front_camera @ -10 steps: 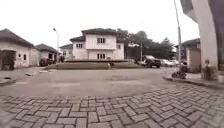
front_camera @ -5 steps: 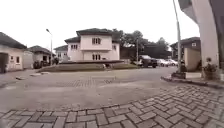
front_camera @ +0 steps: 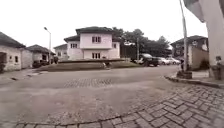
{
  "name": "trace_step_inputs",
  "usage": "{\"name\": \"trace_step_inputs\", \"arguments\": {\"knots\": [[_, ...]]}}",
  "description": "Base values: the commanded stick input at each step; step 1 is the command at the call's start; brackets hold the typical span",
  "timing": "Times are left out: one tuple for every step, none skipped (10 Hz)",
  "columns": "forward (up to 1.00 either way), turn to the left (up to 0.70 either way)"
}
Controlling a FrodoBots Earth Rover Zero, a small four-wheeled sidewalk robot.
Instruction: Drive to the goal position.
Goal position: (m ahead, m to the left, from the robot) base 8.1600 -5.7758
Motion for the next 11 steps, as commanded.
{"name": "trace_step_inputs", "arguments": {"knots": [[0.7, 0.0], [0.7, 0.0], [0.7, 0.0], [0.7, 0.0], [0.7, 0.0], [0.7, 0.0], [0.7, 0.0], [0.7, 0.0], [0.7, 0.0], [0.7, 0.0], [0.7, 0.0]]}}
